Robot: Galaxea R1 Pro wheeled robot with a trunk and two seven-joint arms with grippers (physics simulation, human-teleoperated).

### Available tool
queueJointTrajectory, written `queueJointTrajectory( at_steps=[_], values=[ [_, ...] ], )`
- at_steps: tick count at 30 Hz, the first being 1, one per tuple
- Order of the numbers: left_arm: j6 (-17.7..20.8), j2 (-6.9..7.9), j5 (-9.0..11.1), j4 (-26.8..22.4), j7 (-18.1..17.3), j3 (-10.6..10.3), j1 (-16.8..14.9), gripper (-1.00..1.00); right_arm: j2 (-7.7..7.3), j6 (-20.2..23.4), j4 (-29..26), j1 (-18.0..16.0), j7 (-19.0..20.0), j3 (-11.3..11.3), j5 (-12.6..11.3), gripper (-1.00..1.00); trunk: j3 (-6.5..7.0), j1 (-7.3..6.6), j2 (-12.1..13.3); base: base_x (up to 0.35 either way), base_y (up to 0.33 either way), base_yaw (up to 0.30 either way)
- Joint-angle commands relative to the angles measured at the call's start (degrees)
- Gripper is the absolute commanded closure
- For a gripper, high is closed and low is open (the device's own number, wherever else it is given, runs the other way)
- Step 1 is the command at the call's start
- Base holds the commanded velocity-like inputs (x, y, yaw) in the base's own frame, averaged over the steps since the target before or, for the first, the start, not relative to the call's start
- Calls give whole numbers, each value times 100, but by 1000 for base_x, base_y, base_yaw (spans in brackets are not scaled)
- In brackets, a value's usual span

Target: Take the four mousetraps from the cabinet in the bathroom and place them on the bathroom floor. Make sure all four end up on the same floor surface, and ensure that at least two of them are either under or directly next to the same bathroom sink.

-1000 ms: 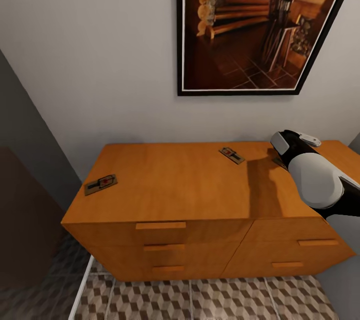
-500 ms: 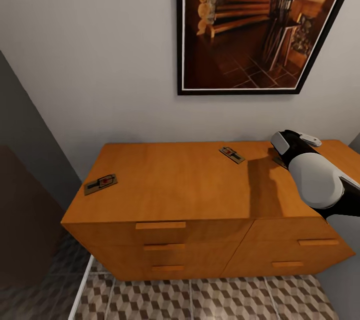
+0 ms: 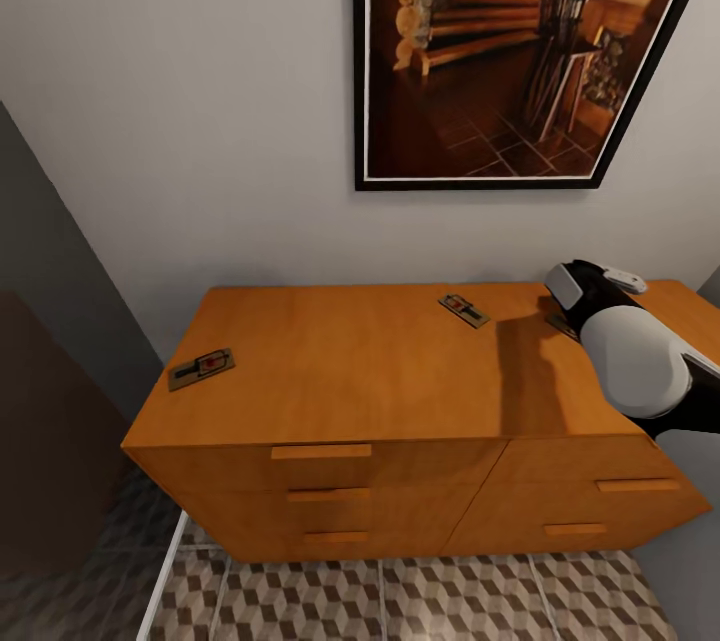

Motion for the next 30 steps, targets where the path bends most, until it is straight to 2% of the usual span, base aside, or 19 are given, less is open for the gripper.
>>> queueJointTrajectory(
  at_steps=[1,19,30],
  values=[
    [-8,-2,-5,13,14,-41,-7,-100,-3,49,-4,-4,-1,-33,59,-100,-4,0,-2,0,0,0],
    [-8,-10,-7,13,14,-41,-7,-100,-92,57,-1,-4,4,-31,58,-100,-4,0,-2,0,0,0],
    [-8,-11,-7,13,14,-41,-7,-100,-86,58,13,-4,5,-23,58,-100,-4,0,-2,0,0,0]
  ],
)
